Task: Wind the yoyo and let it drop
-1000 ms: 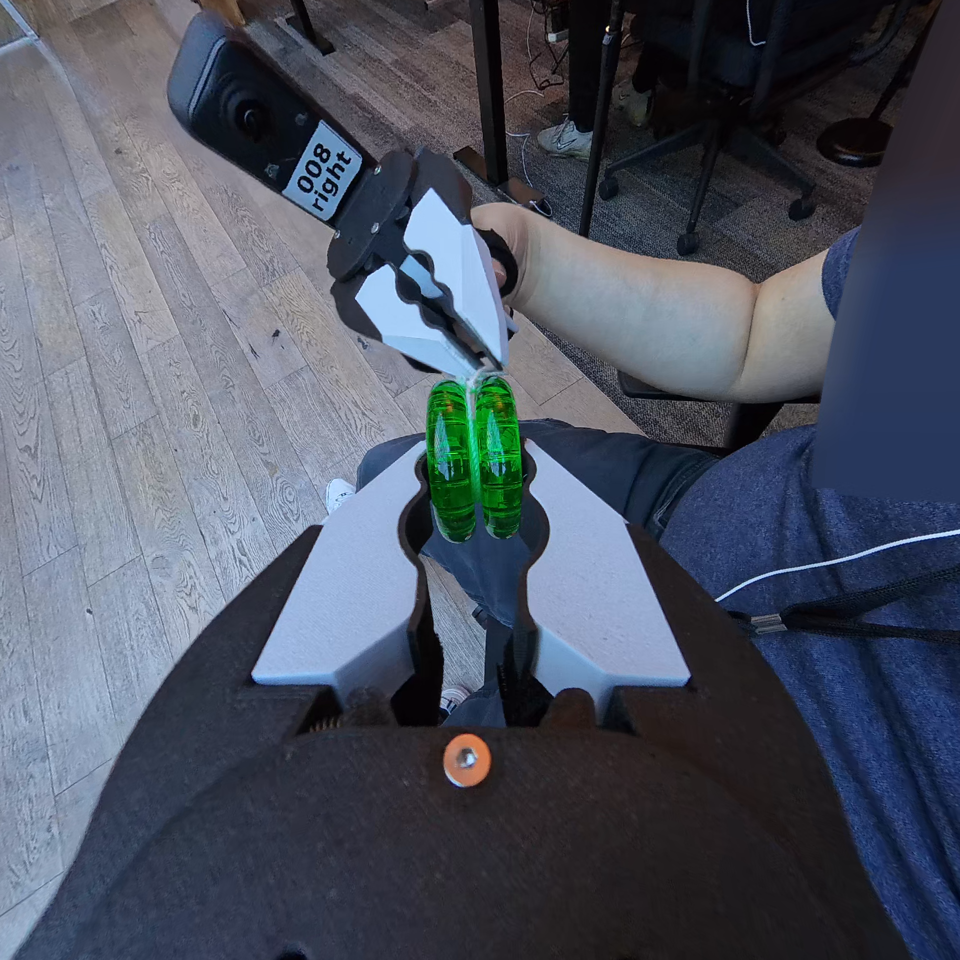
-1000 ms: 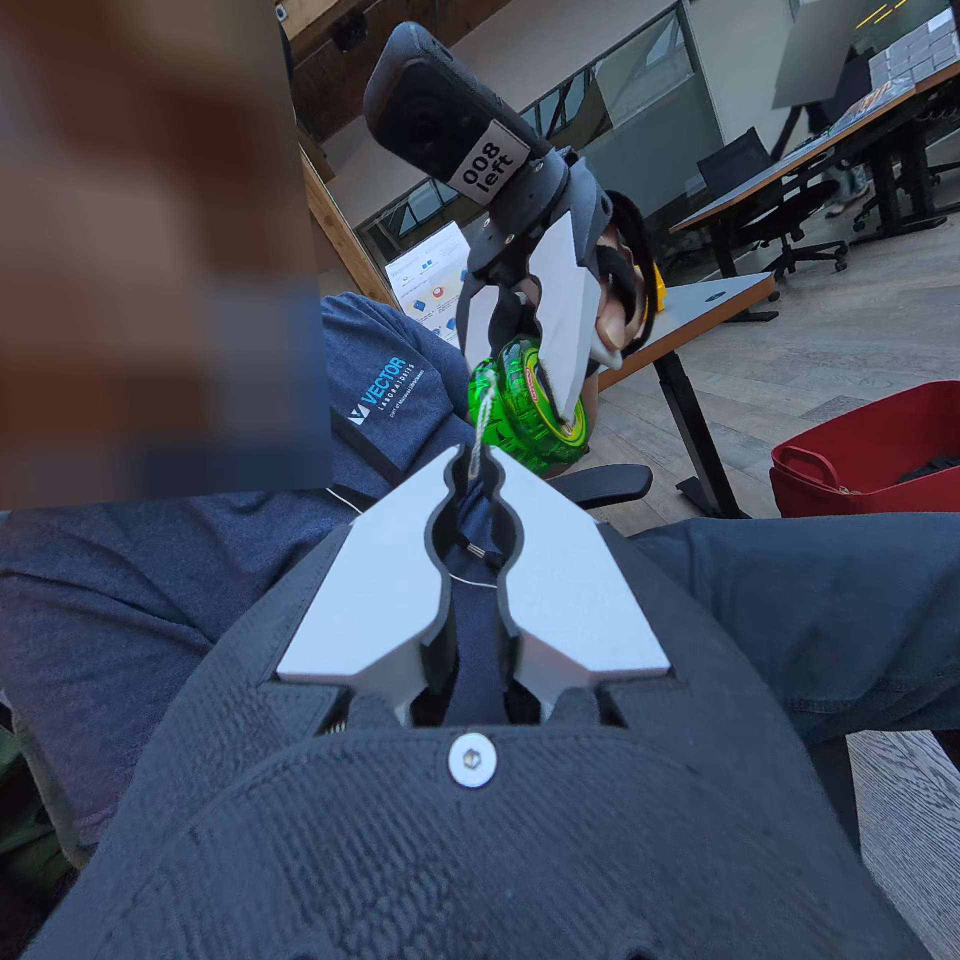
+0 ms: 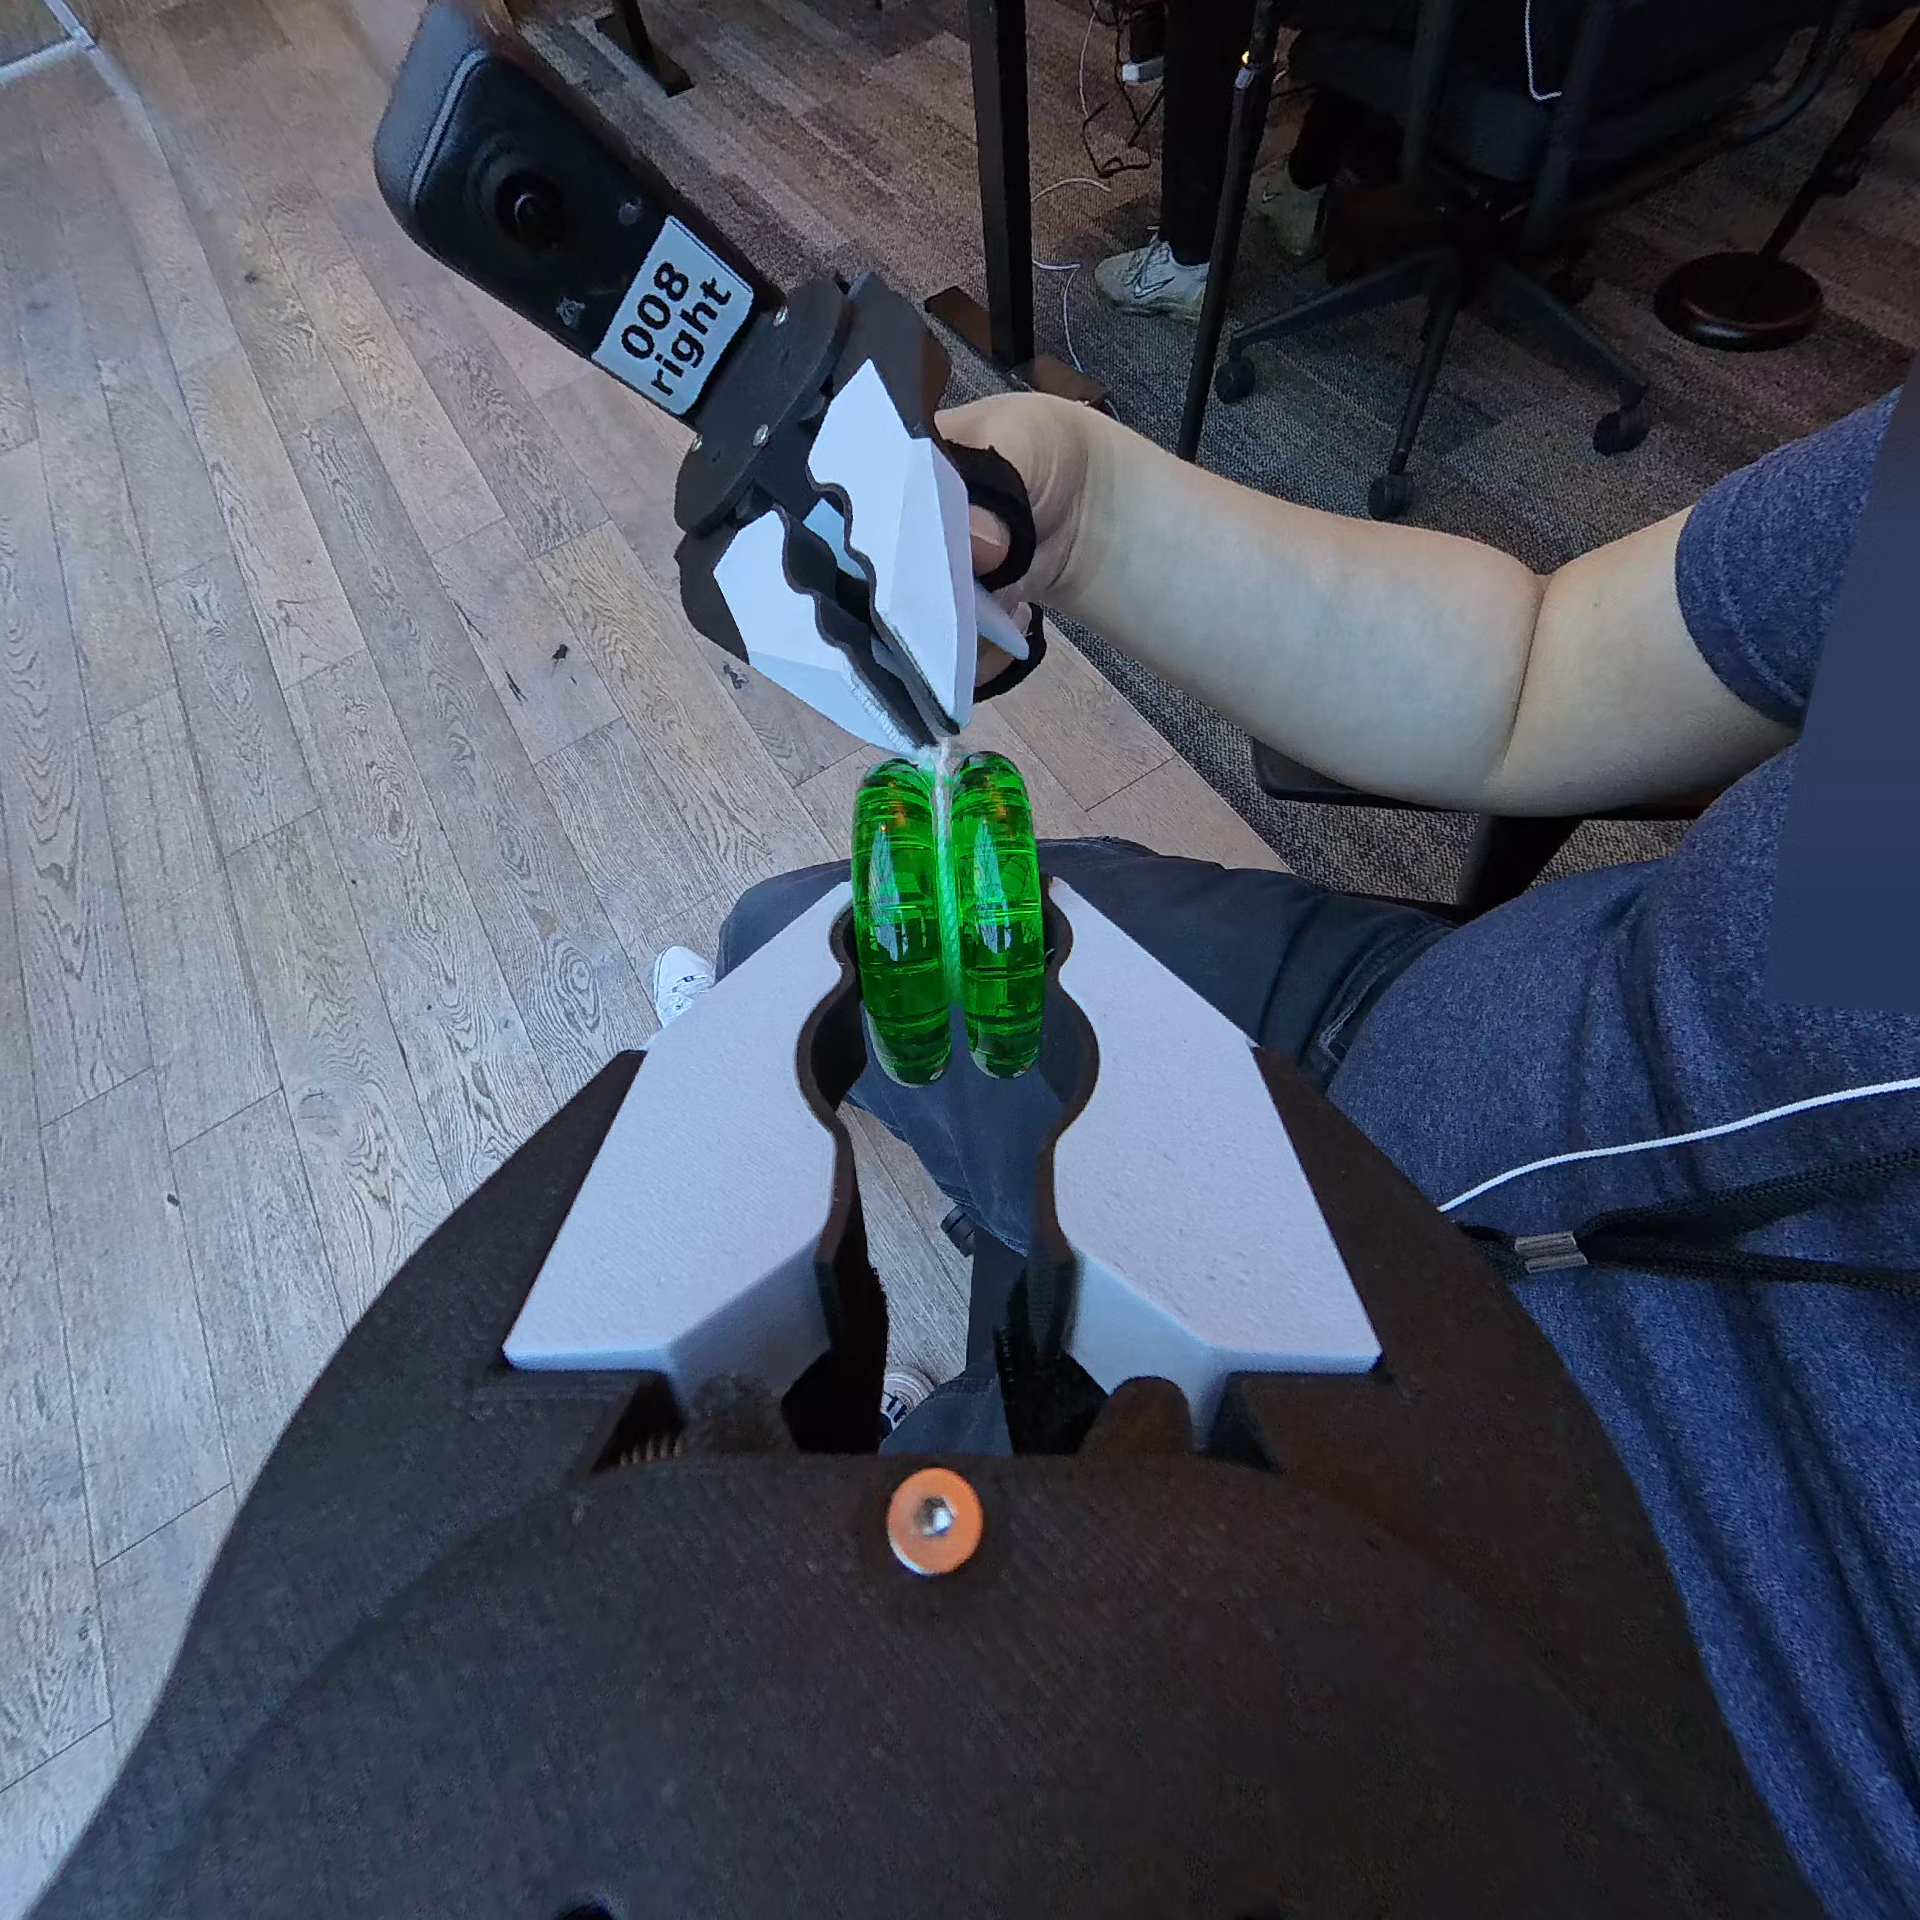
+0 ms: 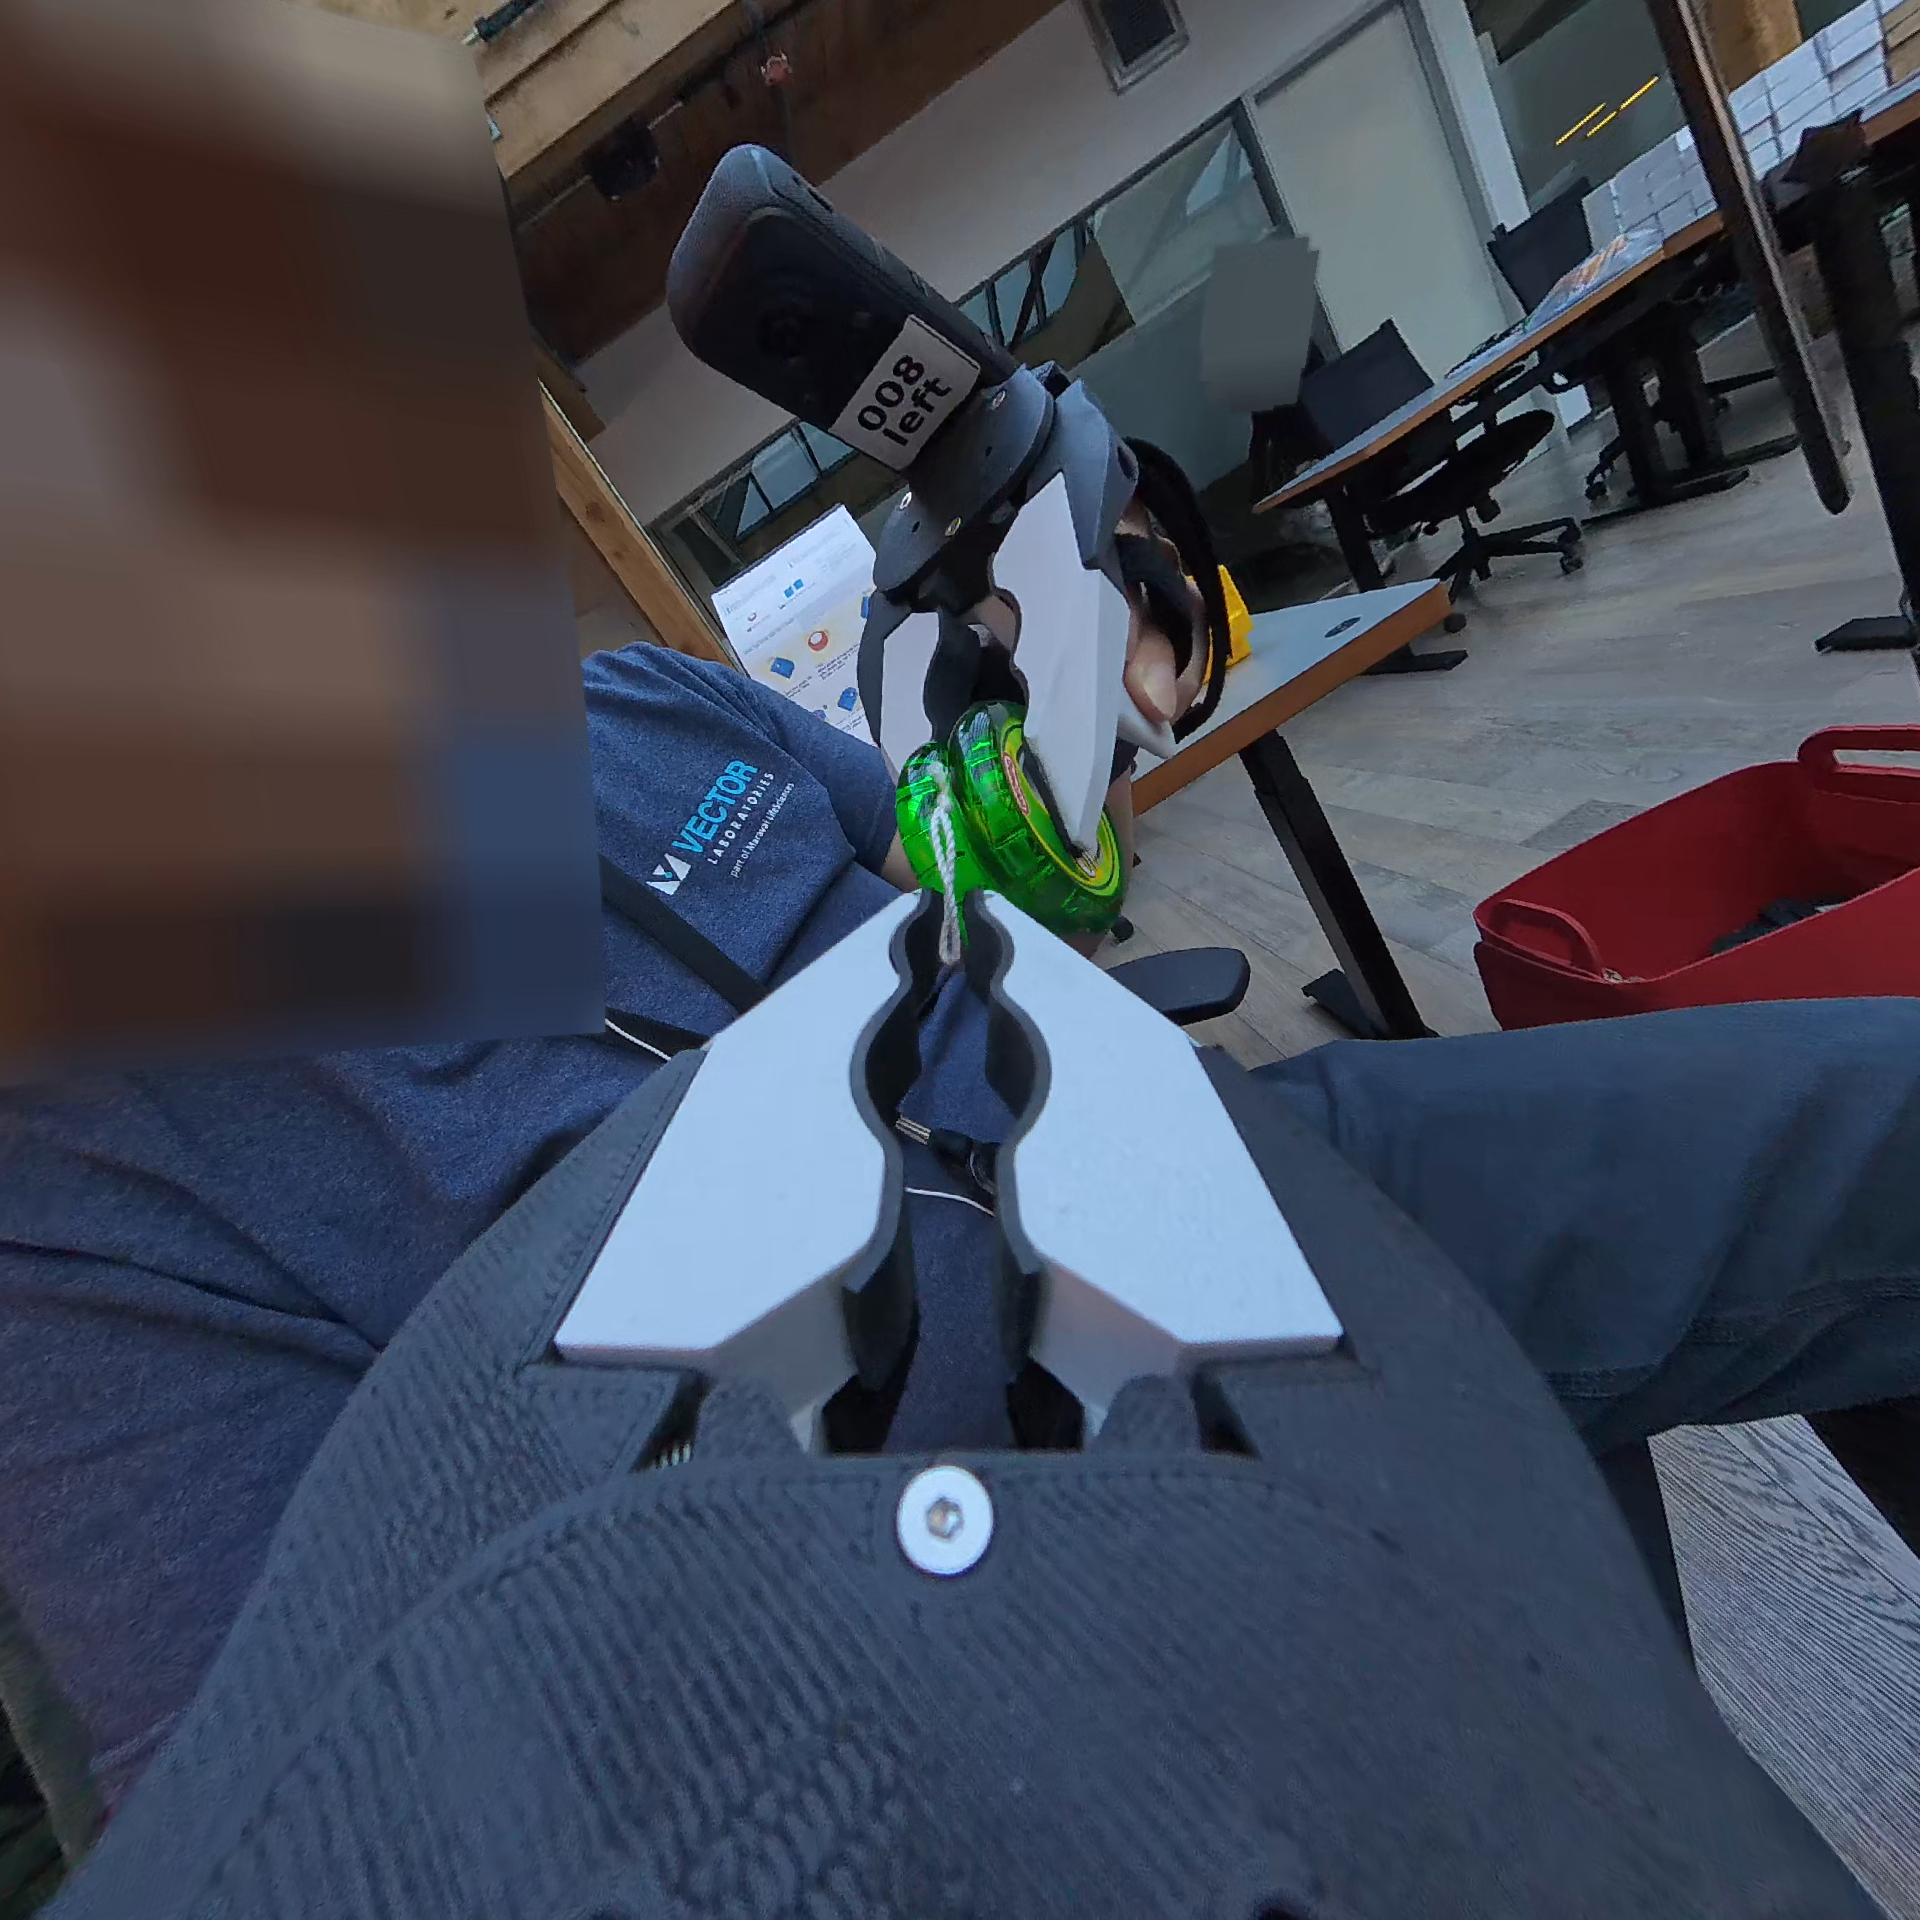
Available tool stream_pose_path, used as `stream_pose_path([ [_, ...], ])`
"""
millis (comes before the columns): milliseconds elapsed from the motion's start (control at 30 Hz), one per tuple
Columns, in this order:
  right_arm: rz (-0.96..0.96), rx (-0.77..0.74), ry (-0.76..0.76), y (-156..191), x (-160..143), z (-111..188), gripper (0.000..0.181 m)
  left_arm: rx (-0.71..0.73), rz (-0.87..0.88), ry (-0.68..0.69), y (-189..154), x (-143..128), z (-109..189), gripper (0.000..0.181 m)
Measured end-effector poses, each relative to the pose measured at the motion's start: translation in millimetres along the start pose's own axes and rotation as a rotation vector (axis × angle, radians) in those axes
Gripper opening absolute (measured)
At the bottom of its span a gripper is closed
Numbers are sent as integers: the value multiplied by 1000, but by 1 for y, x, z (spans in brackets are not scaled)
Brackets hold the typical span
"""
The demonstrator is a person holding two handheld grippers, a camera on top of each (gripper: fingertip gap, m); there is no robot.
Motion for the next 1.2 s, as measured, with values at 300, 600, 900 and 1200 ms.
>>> stream_pose_path([
  [300, 5, -14, 33, -2, -4, -3, 3, -5, -1, -4, -1, 1, 0, 27],
  [600, 40, -67, 67, -5, -5, -7, 0, -7, 1, -11, -3, 0, 0, 28],
  [900, 336, -396, 93, -10, 11, -9, 0, 20, 53, -18, 2, -4, 1, 27],
  [1200, 634, -636, 128, -1, 24, -19, 3, 20, 93, -98, 4, 4, 10, 28],
])
Point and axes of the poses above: each gripper's, where its closed fingertips meet, z back along the fingers, x out of its top, y = z × x across the jaws, the point moved 4 cm from there along z, back along the fingers, and after that the axes turned 1 degree about -z, right-handed, at the moved point
